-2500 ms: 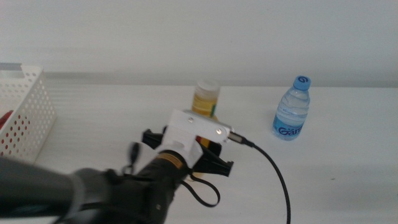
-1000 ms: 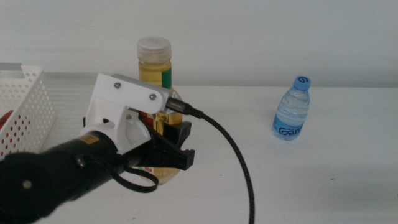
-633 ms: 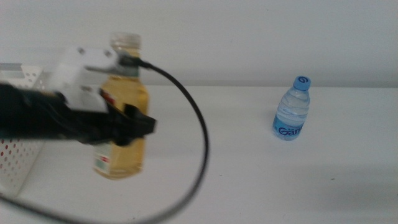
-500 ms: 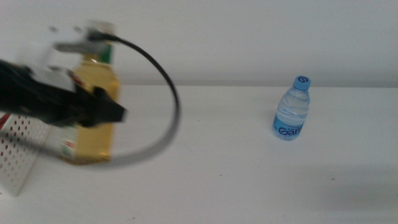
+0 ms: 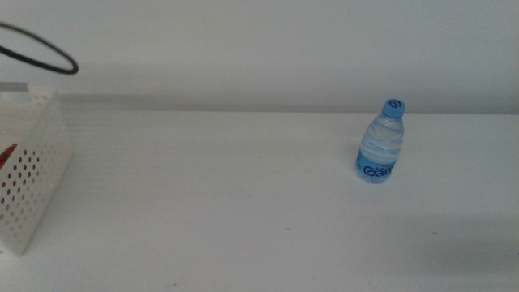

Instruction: Use arms to grab the bottles and put them into the dustbin to the left of the table.

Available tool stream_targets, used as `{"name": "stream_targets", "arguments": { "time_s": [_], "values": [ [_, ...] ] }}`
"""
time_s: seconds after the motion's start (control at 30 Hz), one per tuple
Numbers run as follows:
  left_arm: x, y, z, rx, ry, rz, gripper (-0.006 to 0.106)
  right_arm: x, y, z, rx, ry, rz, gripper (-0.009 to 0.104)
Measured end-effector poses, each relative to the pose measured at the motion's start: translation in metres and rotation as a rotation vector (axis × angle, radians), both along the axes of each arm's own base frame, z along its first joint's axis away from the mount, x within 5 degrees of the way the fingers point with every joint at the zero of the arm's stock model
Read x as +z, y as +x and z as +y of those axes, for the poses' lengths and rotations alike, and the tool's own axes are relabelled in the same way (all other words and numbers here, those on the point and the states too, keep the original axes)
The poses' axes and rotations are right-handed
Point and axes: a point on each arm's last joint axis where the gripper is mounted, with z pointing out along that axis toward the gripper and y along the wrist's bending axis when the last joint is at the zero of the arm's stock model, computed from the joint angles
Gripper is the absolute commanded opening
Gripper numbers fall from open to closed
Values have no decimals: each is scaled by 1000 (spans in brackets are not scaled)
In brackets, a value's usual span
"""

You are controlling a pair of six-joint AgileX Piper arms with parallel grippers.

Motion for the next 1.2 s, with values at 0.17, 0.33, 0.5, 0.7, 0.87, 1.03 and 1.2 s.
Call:
{"name": "stream_targets", "arguments": {
  "time_s": [0.17, 0.33, 0.5, 0.7, 0.87, 1.03, 1.2],
  "values": [
    [-28, 12, 16, 1, 46, 93, -2, 0, 0, 0, 0, 0, 0, 91],
    [-52, 25, 23, -14, 42, 123, -2, 0, 0, 0, 0, 0, 0, 91],
    [-63, 31, 27, -38, 51, 125, 3, 0, 0, 0, 0, 0, 0, 91],
    [-63, 33, 27, -68, 64, 110, 43, 0, 0, 0, 0, 0, 0, 91],
    [-60, 34, 27, -71, 60, 91, 94, 0, 0, 0, 0, 0, 0, 91],
    [-51, 35, 22, -69, 25, 58, 94, 0, 0, 0, 0, 0, 0, 91],
    [-22, 24, 11, -40, -33, 6, 94, 0, 0, 0, 0, 0, 0, 91]
  ]
}}
